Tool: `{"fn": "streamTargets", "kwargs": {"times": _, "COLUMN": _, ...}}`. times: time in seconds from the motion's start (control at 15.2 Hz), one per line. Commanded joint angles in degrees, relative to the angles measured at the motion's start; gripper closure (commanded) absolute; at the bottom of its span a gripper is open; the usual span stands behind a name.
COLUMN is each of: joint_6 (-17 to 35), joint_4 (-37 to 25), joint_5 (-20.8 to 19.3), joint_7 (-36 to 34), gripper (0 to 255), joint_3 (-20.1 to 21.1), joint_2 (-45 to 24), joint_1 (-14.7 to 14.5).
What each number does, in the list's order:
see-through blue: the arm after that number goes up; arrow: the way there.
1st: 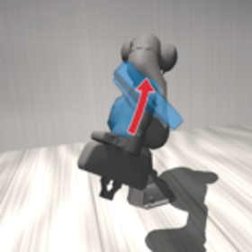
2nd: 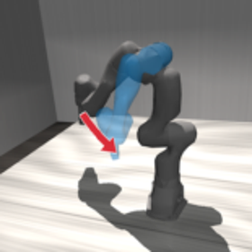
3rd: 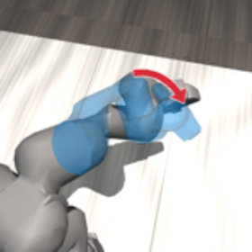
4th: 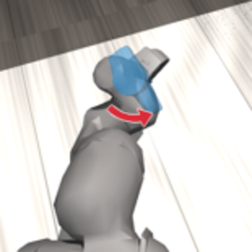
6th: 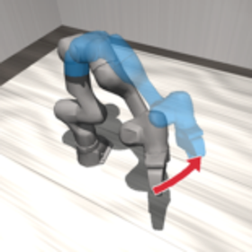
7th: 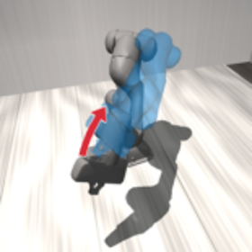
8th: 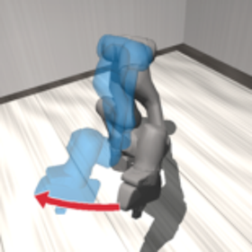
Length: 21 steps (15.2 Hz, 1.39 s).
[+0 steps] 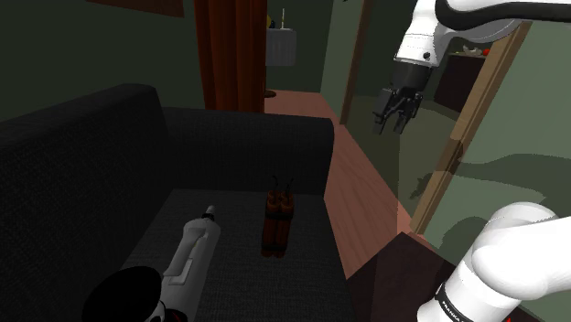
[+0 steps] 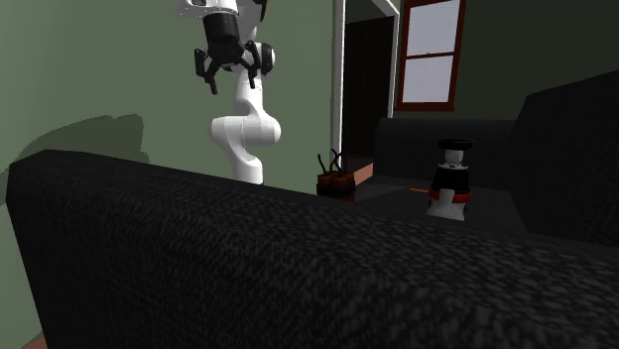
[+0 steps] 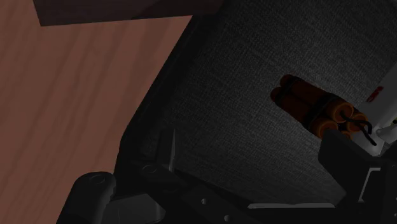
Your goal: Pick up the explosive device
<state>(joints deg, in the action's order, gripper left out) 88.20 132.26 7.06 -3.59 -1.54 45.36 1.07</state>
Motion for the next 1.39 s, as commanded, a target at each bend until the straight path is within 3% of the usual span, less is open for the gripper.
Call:
{"fn": "streamTargets", "kwargs": {"times": 0.0, "joint_6": 0.0, "joint_4": 0.0, "joint_5": 0.0, "joint_7": 0.0, "gripper": 0, "joint_3": 0.0, "joint_2": 0.0, "joint_1": 0.0}}
{"fn": "streamTargets", "kwargs": {"times": 0.73, "joint_6": 13.5, "joint_4": -1.3, "joint_5": 5.1, "joint_7": -9.0, "gripper": 0, "joint_3": 11.1, "joint_2": -14.0, "joint_1": -3.8}}
{"fn": "streamTargets", "kwargs": {"times": 1.32, "joint_6": 22.7, "joint_4": -8.5, "joint_5": 4.4, "joint_7": -17.1, "gripper": 0, "joint_3": 19.5, "joint_2": -30.0, "joint_1": -5.7}}
